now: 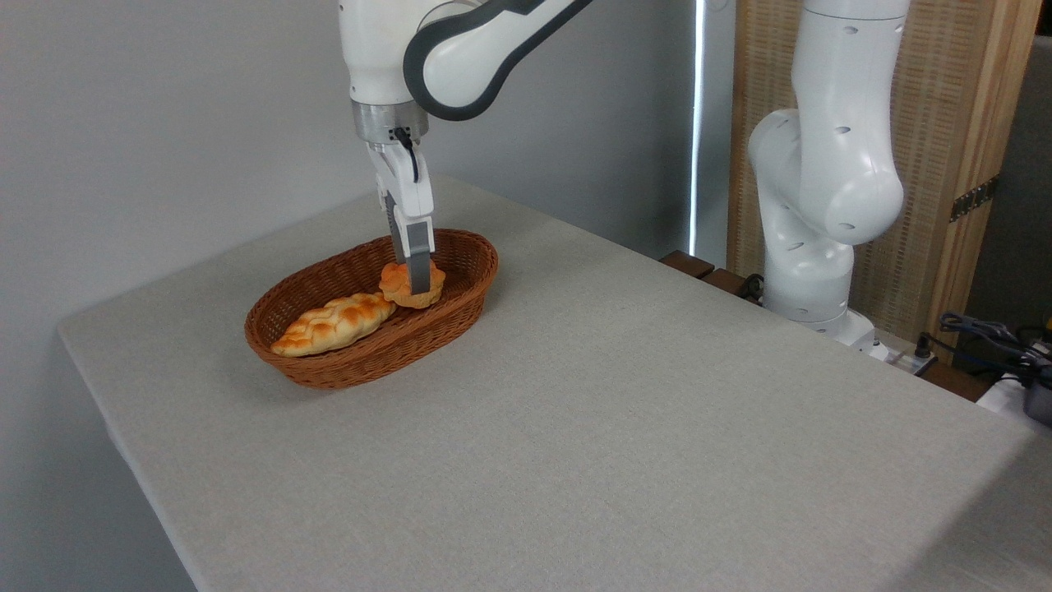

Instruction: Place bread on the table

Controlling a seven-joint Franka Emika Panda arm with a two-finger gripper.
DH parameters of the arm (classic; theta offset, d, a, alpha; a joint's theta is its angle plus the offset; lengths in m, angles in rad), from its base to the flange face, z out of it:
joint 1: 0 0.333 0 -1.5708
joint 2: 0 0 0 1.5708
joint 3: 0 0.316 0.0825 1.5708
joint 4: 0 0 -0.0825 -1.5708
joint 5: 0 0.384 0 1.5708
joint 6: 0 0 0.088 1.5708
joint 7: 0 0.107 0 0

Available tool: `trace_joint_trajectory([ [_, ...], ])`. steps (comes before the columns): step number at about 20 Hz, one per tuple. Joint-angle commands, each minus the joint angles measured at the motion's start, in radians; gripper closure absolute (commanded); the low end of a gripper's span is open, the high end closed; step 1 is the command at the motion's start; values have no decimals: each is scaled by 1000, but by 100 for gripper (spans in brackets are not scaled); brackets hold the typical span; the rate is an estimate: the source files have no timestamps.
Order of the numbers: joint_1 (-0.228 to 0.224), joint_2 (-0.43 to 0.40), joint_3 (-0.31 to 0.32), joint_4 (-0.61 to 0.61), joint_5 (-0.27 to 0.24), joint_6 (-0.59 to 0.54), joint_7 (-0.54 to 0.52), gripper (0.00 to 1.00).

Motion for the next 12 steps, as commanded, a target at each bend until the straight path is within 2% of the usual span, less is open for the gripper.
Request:
trace_joint_trajectory([
  [1, -1, -3, 4, -13, 17, 27, 11, 50],
  [7, -1, -3, 4, -12, 17, 27, 11, 50],
  [12, -1, -3, 4, -12, 17, 27, 11, 57],
])
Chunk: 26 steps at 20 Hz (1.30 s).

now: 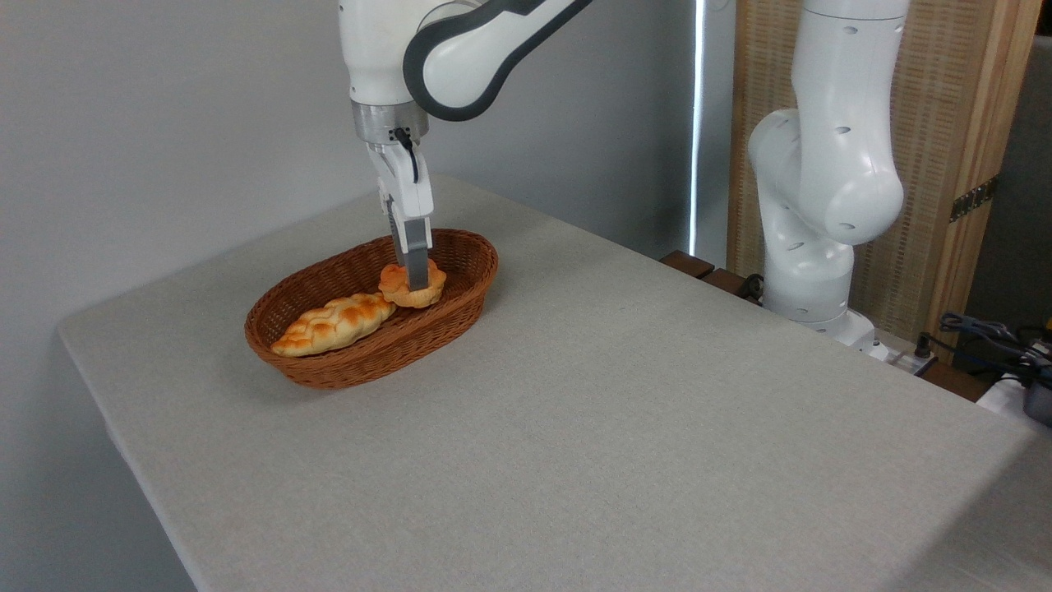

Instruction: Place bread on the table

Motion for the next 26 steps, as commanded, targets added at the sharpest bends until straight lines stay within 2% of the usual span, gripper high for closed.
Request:
trace_joint_trajectory([
  [1, -1, -4, 6, -12, 16, 27, 11, 57],
  [13, 7, -19, 14, -2, 16, 14, 7, 57],
  [15, 11, -27, 17, 4, 16, 4, 6, 60],
  [17, 13, -28, 18, 30, 18, -42, 7, 61],
  [20, 11, -28, 41, 70, 48, -113, 7, 61],
  [23, 13, -33, 52, 108, 50, -160, 9, 61],
  [26, 13, -33, 96, 160, 50, -207, 12, 61],
])
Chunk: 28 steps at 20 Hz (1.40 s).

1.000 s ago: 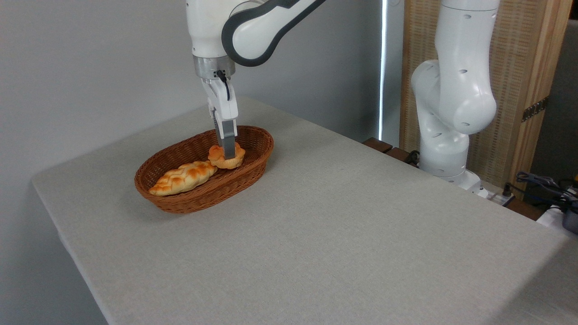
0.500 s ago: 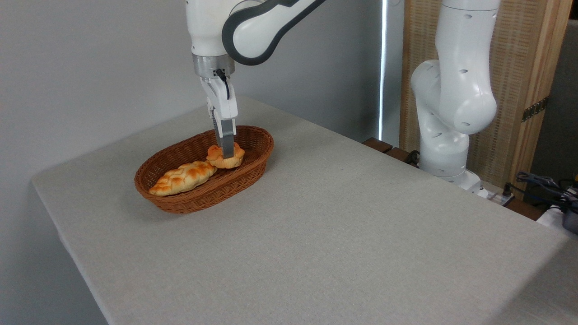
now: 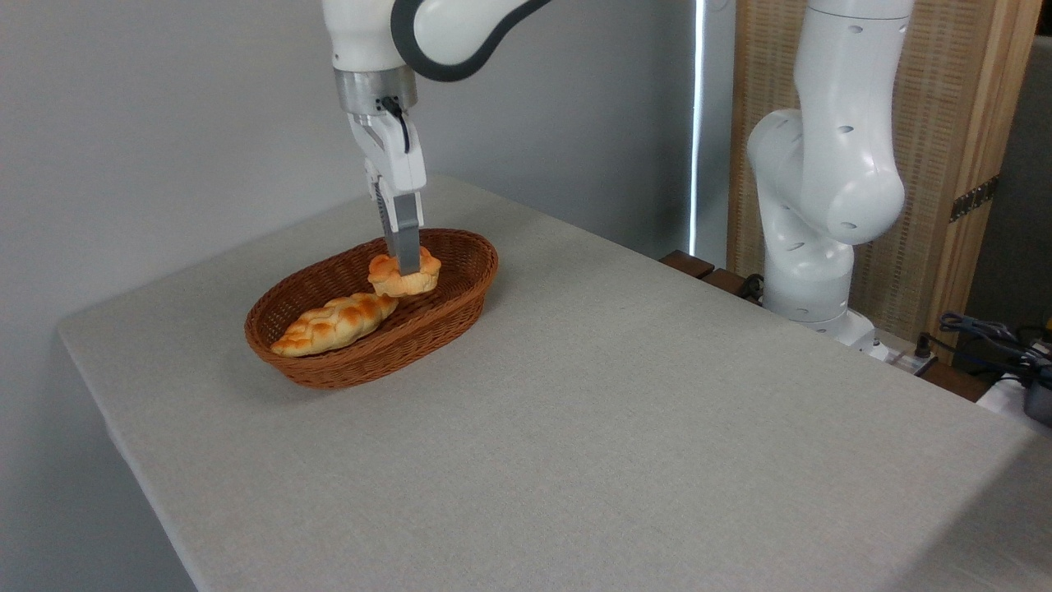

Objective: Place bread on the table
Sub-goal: 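Lift the held bun up out of the basket, then move the bun over the basket rim and lower it onto the table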

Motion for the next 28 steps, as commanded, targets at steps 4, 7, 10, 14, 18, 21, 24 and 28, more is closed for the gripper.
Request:
trace_joint_trajectory([
  [4, -4, -5, 70, 100, 12, -106, 14, 61],
  [7, -4, -7, 102, 138, 11, -162, 60, 61],
  [10, -4, -7, 133, 178, 6, -218, 98, 61],
  [14, -4, -8, 191, 225, 1, -276, 156, 61],
  [18, -4, -8, 239, 247, 6, -299, 185, 61],
  [21, -1, -7, 251, 247, 11, -299, 218, 61],
  [24, 42, 7, 254, 245, 18, -298, 224, 61],
  [28, 105, 45, 256, 247, 84, -287, 285, 61],
])
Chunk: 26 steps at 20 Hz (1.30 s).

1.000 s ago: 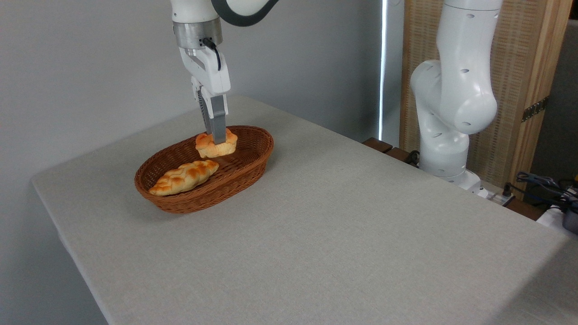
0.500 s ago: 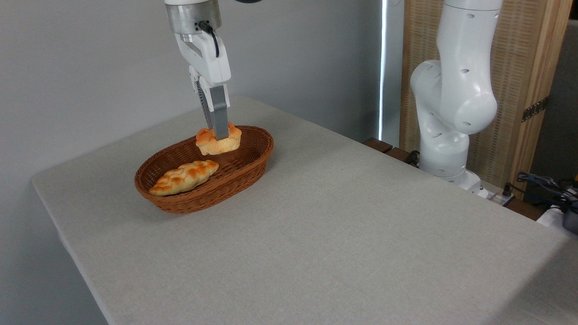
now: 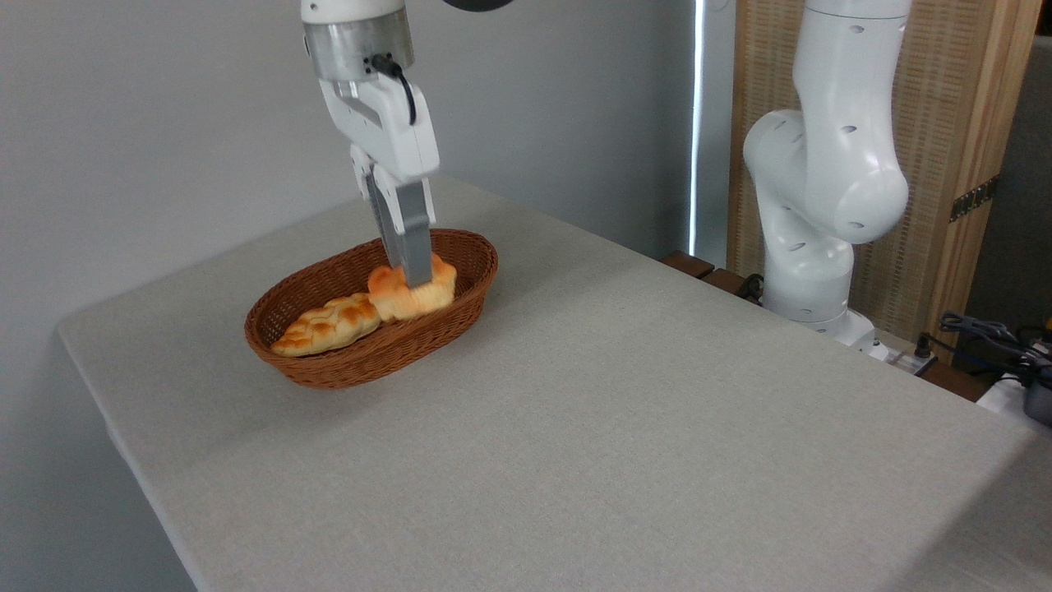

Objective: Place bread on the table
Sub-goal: 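Move the bun over the basket rim and lower it onto the table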

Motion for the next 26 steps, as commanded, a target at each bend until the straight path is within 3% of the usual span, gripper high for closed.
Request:
trace_joint_trajectory([
  [1, 28, 42, 7, 13, 54, -11, 50, 61],
  [4, 36, 95, 9, 12, 119, 0, 47, 61],
  [6, 59, 129, 10, 12, 125, 52, 43, 60],
  [7, 62, 145, 10, 12, 126, 75, 38, 55],
  [9, 71, 177, 10, 10, 128, 130, 36, 37],
  [11, 76, 201, 9, 10, 128, 181, 23, 29],
  [17, 76, 211, 7, 12, 142, 186, 23, 1],
  [23, 76, 209, 6, 12, 149, 185, 21, 0],
  [26, 80, 195, 1, 56, 127, 167, -16, 0],
])
